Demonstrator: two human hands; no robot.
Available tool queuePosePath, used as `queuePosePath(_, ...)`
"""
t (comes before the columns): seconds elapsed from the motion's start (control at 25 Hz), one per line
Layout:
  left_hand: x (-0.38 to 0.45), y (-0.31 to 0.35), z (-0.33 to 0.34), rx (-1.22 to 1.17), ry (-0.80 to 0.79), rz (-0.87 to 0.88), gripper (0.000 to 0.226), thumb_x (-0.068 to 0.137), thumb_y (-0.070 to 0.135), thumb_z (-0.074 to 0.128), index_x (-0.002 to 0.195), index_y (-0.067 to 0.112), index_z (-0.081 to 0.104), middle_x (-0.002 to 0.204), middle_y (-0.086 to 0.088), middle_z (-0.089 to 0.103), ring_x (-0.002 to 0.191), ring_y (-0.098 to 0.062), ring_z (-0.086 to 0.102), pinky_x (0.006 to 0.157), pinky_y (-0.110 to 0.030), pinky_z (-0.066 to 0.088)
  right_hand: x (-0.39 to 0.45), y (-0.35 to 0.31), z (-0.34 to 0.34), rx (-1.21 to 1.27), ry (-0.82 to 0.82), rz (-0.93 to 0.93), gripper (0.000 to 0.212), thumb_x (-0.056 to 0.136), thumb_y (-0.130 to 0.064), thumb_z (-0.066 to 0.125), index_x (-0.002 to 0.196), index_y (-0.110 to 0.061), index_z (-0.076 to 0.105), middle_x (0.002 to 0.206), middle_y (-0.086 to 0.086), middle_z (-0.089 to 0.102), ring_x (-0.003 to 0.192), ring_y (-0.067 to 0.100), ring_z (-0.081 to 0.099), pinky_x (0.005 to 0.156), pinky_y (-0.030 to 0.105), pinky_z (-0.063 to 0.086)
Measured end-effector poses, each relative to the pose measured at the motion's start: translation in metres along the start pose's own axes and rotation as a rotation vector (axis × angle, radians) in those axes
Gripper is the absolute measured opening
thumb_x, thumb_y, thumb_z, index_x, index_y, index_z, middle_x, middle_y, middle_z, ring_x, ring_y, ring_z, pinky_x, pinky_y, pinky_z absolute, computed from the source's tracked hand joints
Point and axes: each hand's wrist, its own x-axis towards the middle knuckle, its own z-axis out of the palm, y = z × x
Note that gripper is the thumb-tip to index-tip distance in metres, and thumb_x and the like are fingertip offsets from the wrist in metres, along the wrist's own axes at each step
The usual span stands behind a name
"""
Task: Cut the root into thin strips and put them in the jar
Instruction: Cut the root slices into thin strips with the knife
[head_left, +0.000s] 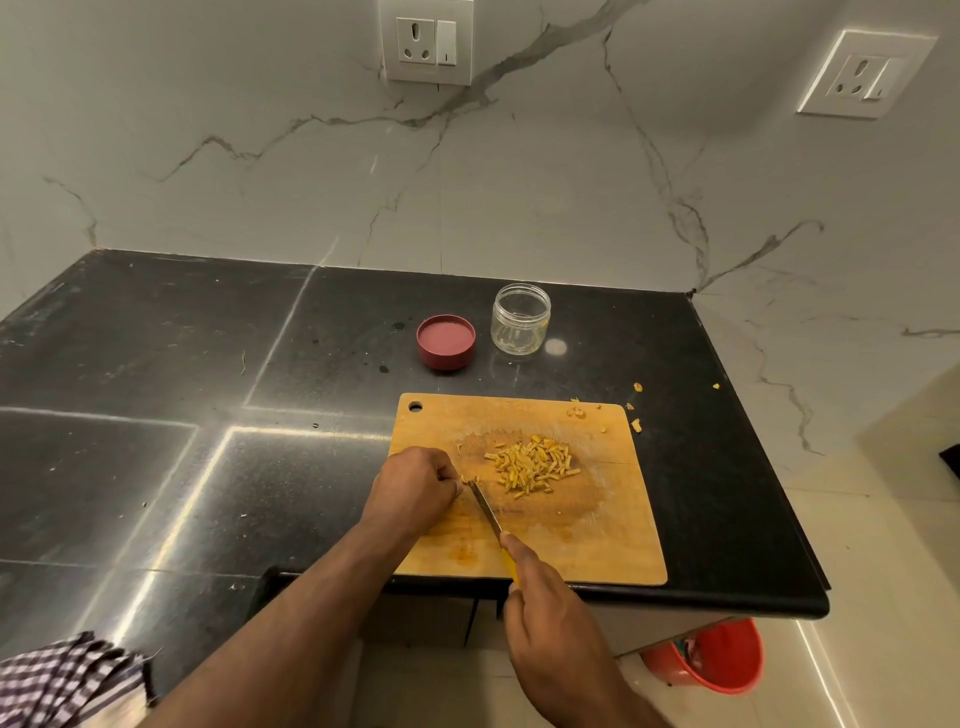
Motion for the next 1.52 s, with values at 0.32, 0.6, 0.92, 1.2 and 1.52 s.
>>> queuePosePath(0.32, -0.002, 0.002, 0.001, -0.002, 0.024, -0.016, 0.011, 0.089, 0.019, 0.067, 0.082, 0.023, 0.074, 0.078, 0.01, 0.068, 0.076, -0.008, 0.063, 0.069, -0.031, 0.056, 0.018, -0.006, 0.009, -0.008, 0.003, -0.024, 0.053, 0.105, -0.028, 0.031, 0.155, -0.032, 0.017, 0.148, -0.009, 0.04, 0.125, 0.004, 0.044, 0.098, 0.017, 0.037)
queuePosePath(0.6, 0.0, 0.002, 0.0, -0.023, 0.021, -0.052, 0.013, 0.089, 0.022, 0.07, 0.077, 0.027, 0.069, 0.077, 0.012, 0.066, 0.075, -0.007, 0.061, 0.065, -0.027, 0.053, 0.01, 0.005, 0.01, -0.022, -0.022, -0.008, 0.052, 0.104, -0.029, 0.032, 0.154, -0.038, 0.017, 0.14, -0.011, 0.045, 0.105, 0.002, 0.047, 0.088, 0.017, 0.04)
queuePosePath(0.92, -0.002, -0.002, -0.015, -0.006, -0.02, -0.028, 0.022, 0.097, 0.014, 0.06, 0.105, 0.027, 0.077, 0.115, 0.009, 0.07, 0.09, -0.004, 0.059, 0.075, -0.022, 0.052, -0.002, 0.016, -0.003, 0.055, 0.071, 0.016, 0.051, 0.104, -0.027, 0.036, 0.151, -0.042, 0.022, 0.132, -0.025, 0.038, 0.104, -0.014, 0.041, 0.083, -0.002, 0.03)
queuePosePath(1.2, -0.005, -0.016, -0.037, -0.038, 0.041, -0.072, 0.024, 0.098, 0.012, 0.057, 0.111, 0.023, 0.074, 0.114, 0.006, 0.069, 0.082, -0.003, 0.059, 0.057, -0.014, 0.042, 0.013, 0.015, 0.003, -0.001, -0.009, -0.043, 0.051, 0.105, -0.026, 0.035, 0.153, -0.035, 0.022, 0.142, -0.011, 0.043, 0.11, -0.002, 0.043, 0.092, 0.016, 0.037)
queuePosePath(1.52, -0.019, -0.025, -0.036, 0.036, -0.039, -0.092, 0.011, 0.088, 0.027, 0.075, 0.085, 0.03, 0.065, 0.087, 0.01, 0.065, 0.082, -0.006, 0.06, 0.068, -0.026, 0.05, 0.008, 0.023, 0.002, 0.009, -0.036, -0.06, 0.052, 0.104, -0.027, 0.036, 0.153, -0.038, 0.022, 0.146, -0.016, 0.038, 0.119, -0.006, 0.037, 0.099, 0.014, 0.033)
